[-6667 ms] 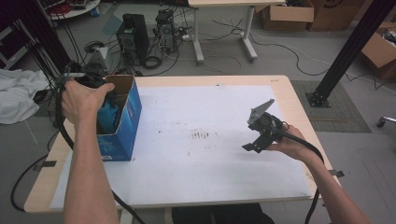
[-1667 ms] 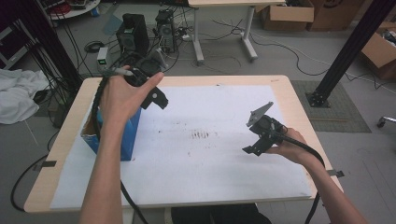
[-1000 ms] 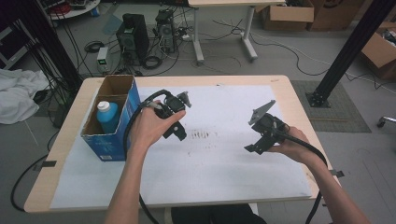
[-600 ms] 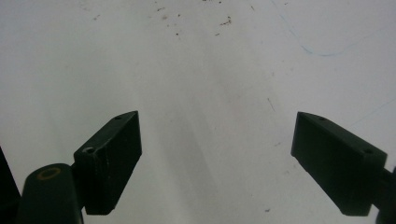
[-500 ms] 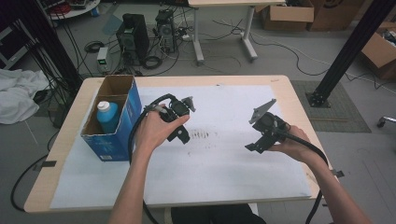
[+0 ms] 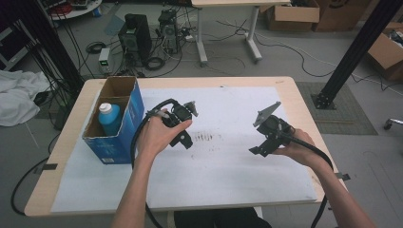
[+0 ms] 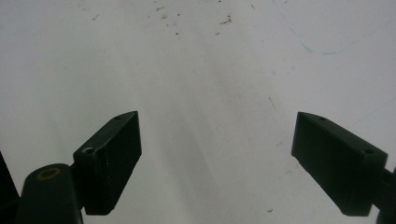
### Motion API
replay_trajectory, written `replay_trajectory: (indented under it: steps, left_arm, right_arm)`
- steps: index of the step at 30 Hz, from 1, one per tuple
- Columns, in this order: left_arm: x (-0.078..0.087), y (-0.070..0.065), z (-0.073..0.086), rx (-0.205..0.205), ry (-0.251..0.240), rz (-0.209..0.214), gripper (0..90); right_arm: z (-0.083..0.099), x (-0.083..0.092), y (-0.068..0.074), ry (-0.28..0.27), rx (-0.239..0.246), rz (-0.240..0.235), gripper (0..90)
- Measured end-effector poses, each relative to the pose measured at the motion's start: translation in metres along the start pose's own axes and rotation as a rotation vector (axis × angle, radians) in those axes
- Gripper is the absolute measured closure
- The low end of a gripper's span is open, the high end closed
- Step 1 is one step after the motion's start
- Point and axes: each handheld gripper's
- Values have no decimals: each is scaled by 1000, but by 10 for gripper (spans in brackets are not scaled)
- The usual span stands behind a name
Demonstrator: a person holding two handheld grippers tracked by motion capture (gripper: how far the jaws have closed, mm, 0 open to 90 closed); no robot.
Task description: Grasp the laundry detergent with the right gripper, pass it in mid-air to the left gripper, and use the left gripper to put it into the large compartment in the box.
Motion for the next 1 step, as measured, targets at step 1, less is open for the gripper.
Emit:
replay_trajectory:
  steps: [1]
  left_arm:
    - [-1, 0, 0, -3, 5, -5, 173]
  right_arm:
    - [0, 0, 0, -1, -4, -1, 158]
Point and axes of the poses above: each handheld gripper's, and its own axes: x roughly backward along the jaws, z roughly out of its underside, y roughly to its left, and after that the axes turned 10 degrees about -z, right-handed
